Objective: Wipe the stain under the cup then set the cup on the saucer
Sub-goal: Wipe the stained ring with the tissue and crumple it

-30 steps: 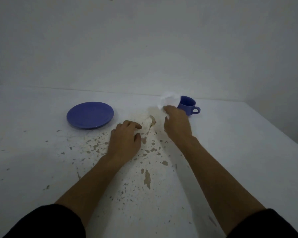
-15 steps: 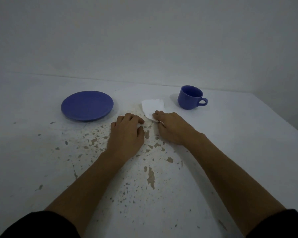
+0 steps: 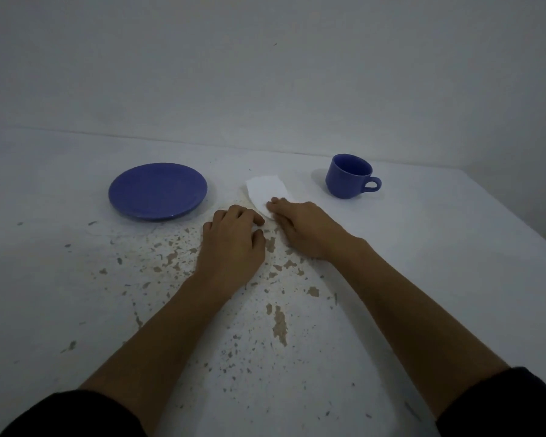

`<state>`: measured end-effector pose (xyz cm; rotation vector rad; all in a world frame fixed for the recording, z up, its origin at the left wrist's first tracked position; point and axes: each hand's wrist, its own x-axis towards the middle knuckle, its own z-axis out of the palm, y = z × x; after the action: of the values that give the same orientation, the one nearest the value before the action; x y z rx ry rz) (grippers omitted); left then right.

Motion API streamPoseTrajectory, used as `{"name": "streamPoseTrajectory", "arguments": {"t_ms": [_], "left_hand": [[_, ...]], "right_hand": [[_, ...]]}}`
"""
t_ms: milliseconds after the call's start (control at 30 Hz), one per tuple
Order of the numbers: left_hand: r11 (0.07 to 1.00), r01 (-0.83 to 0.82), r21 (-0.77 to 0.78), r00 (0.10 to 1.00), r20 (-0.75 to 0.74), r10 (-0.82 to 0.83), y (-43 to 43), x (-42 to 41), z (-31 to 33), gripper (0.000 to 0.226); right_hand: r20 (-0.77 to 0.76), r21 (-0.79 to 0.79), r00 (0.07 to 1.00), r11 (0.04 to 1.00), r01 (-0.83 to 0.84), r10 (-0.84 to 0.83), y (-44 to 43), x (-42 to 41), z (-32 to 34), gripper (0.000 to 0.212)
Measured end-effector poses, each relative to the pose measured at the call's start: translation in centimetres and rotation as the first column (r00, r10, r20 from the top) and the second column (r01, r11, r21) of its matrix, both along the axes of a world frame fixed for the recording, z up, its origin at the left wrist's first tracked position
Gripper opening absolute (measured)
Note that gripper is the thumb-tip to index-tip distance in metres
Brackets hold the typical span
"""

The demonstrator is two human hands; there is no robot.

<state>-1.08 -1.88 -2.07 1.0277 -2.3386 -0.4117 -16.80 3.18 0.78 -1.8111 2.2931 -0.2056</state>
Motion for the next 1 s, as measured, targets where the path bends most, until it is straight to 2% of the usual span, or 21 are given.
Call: {"name": "streamPoseTrajectory", "arguments": {"t_ms": [233,333,500,667,800,1000], "left_hand": [[1.000,0.016,0.019,1.000,0.014,-0.016,0.0,0.1,0.1,0.024],[1.000,0.003,0.016,1.000,0.016,-0.003,0.1,0.1,0.2,0.024],[1.000,-0.011,0.018,1.000,0.023,0.011,0.1,0.0,0.1,0.025],[0.995,-0.088,-0.036,0.993,0.070,0.090,0.6,0.3,0.3,0.028],[0.991,-0.129,-0.030,0.985,0.108,0.131,0.9,0.3,0.5,0.030],[0.981,-0.191,0.028,0.971,0.153,0.185,0.6,0.2,0.8,0.044]], "right_hand": [[-0.009,-0.036,0.988,0.988,0.152,-0.153,-1.9,-1.1,0.6,0.052],[0.012,-0.049,0.991,0.990,0.133,-0.132,-2.8,0.1,0.7,0.054],[0.004,-0.003,1.000,1.000,-0.017,0.017,-0.4,0.6,-0.2,0.057],[-0.049,0.017,0.996,0.997,0.080,-0.079,-0.1,-1.5,0.5,0.054],[-0.027,-0.033,0.991,0.991,0.132,-0.133,-2.0,0.1,1.0,0.053],[-0.051,-0.007,0.999,1.000,-0.007,0.006,-1.2,3.8,1.3,0.058]]}}
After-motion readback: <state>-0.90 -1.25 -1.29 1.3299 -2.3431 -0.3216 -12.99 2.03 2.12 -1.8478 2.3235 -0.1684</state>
